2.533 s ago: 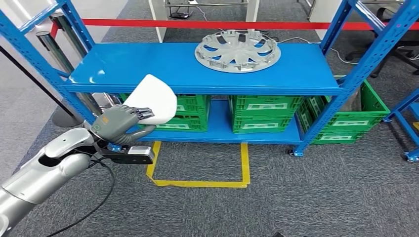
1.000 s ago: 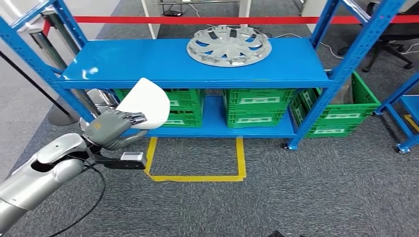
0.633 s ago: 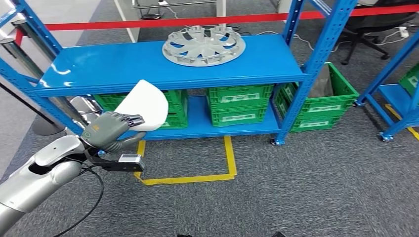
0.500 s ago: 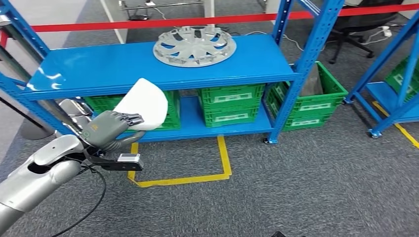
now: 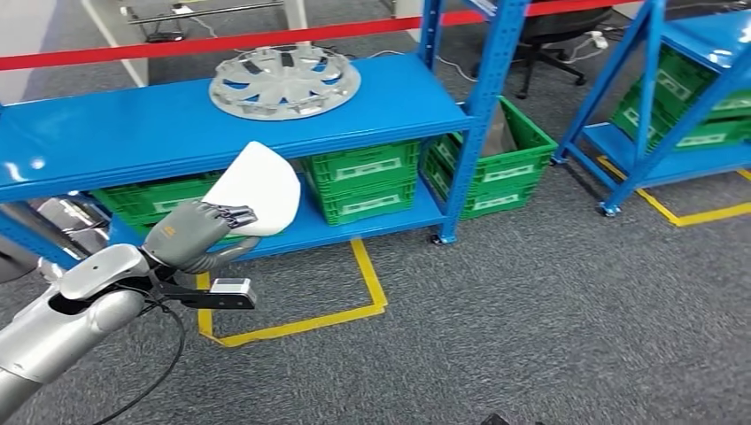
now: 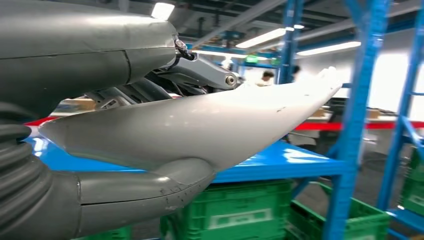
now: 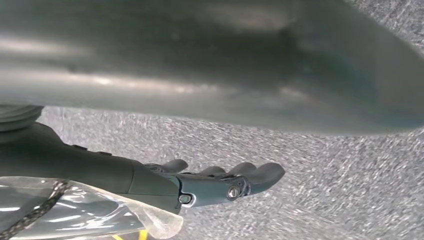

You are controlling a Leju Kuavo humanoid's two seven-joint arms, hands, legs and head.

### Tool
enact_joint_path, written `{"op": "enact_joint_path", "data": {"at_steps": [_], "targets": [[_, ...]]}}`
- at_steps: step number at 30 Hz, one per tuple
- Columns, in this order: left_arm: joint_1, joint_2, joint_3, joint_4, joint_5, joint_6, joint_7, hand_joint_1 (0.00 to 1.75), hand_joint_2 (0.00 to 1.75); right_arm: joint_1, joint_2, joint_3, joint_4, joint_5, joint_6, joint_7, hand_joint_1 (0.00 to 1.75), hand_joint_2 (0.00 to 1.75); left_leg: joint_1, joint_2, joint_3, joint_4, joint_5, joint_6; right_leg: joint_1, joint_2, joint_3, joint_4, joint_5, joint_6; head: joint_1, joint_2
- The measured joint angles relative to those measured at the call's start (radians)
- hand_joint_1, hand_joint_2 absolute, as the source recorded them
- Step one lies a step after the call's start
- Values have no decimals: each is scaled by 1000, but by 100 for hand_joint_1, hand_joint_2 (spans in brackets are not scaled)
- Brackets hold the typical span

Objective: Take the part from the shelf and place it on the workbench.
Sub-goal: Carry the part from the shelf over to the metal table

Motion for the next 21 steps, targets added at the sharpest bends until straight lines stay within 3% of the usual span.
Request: {"op": "enact_joint_path", "data": {"at_steps": [2, 3, 5, 7, 9, 10, 11, 12, 14, 16, 18, 19, 21], "targets": [[0, 0, 0, 0, 0, 0, 0, 175, 175, 0, 0, 0, 0, 0, 0, 0, 0, 0, -2, 20, 1, 2, -1, -5, 1, 17, 0, -8, 4, -8, -1, 0], [0, -1, 0, 0, 0, 1, 0, 175, 175, 2, 0, 0, 0, 0, 0, 0, 0, 0, 0, 17, 0, 5, -6, -10, -1, 28, 0, -9, 7, -12, -1, 0], [0, 0, 1, -2, 0, 1, 0, 175, 175, 2, 0, 0, 0, 0, 0, 1, 0, 0, 7, -27, -14, 49, -42, -23, -8, 49, -2, -13, 14, -21, -2, 0], [3, 3, 2, -3, 0, 2, 0, 175, 175, 0, 0, 0, 0, 0, 0, 1, 0, 0, 15, -79, -59, 169, -111, -33, -12, 70, -3, -14, 18, -25, -3, 0], [8, 5, 1, -3, 0, 2, -1, 175, 175, 1, 0, 0, -1, 0, 0, 1, 0, 0, 20, -90, -104, 283, -154, -39, -13, 95, -4, -13, 20, -24, -3, 0], [10, 5, 1, -3, 0, 2, -1, 175, 175, 2, 0, 0, -1, -1, 0, 1, 0, 0, 23, -91, -107, 294, -147, -41, -14, 109, -4, -12, 21, -22, -3, 0], [12, 6, 1, -3, 0, 2, -1, 175, 175, 3, 0, 0, -1, -2, 1, 1, 0, 0, 26, -94, -93, 264, -121, -42, -16, 122, -4, -11, 22, -20, -3, 0], [13, 6, 1, -4, -1, 2, -1, 175, 175, 3, 0, 0, -1, -2, 1, 2, 0, 0, 30, -104, -63, 199, -82, -44, -17, 135, -5, -9, 23, -18, -3, 0], [15, 8, 2, -5, -1, 4, -1, 175, 175, 1, 0, 0, -1, -2, 1, 2, 0, 0, 40, -156, -5, 69, -31, -48, -19, 160, -12, -2, 24, -8, -3, 0], [22, 11, 2, -8, -5, 7, -1, 175, 175, 1, 0, 0, -1, -3, 1, 2, 0, 0, 43, -187, 12, 19, -25, -46, -23, 184, -28, 0, 32, 8, -3, 0], [27, 12, 3, -13, -10, 10, 0, 175, 175, 6, 0, 0, -1, -3, 0, 2, 0, 0, 40, -168, 8, 16, -22, -35, -28, 199, -43, -1, 39, 24, -2, 0], [29, 12, 4, -16, -11, 11, 0, 175, 175, 10, 0, 0, -1, -3, 0, 2, 0, 0, 40, -156, 7, 13, -19, -27, -27, 182, -51, 6, 33, 29, -1, 0], [35, 14, 8, -22, -14, 15, 0, 175, 175, 10, 0, 0, -1, -3, -1, 2, 0, 0, 38, -126, 8, 7, -14, -12, -23, 119, -91, 81, -11, 34, 4, 0]]}}
